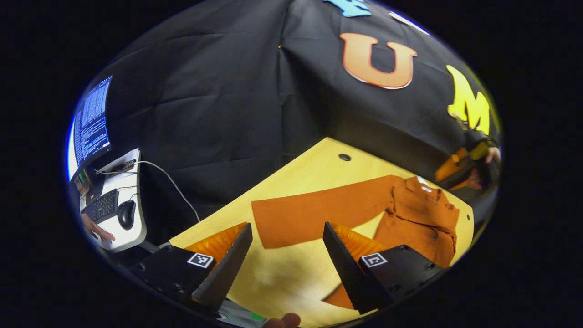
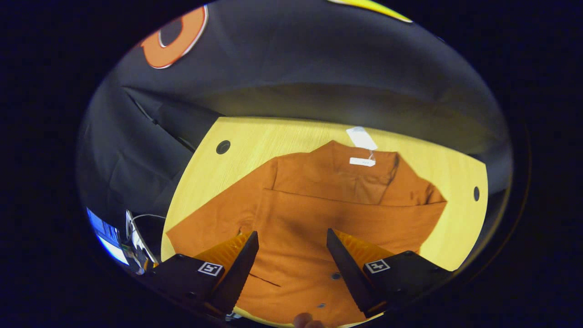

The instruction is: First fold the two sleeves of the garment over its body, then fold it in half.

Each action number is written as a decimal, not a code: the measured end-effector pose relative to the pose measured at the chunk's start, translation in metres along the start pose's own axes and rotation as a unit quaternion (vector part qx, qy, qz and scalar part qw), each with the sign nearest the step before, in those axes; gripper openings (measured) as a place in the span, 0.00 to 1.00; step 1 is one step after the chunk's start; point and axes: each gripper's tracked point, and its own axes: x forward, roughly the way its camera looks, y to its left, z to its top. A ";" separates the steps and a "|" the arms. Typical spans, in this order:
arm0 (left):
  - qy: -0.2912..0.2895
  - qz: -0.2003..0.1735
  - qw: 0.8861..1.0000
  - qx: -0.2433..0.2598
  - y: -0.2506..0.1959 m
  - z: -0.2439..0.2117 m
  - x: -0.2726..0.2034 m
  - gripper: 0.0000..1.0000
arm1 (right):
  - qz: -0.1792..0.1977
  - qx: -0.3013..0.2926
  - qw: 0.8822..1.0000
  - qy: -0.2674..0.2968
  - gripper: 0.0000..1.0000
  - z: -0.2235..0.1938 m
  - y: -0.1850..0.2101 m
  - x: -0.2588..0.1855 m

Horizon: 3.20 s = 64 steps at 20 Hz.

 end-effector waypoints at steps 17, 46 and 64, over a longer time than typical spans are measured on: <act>0.194 0.076 0.976 -0.060 0.019 -0.033 0.124 1.00 | -0.043 0.000 0.997 -0.059 0.96 -0.237 -0.150 -0.151; 0.380 0.001 0.924 -0.044 -0.026 -0.014 0.123 0.05 | -0.106 0.126 0.981 -0.103 0.97 -0.321 -0.267 -0.253; 0.273 -0.157 0.934 0.167 -0.375 0.049 0.053 0.04 | -0.097 0.154 0.978 -0.107 0.96 -0.313 -0.393 -0.262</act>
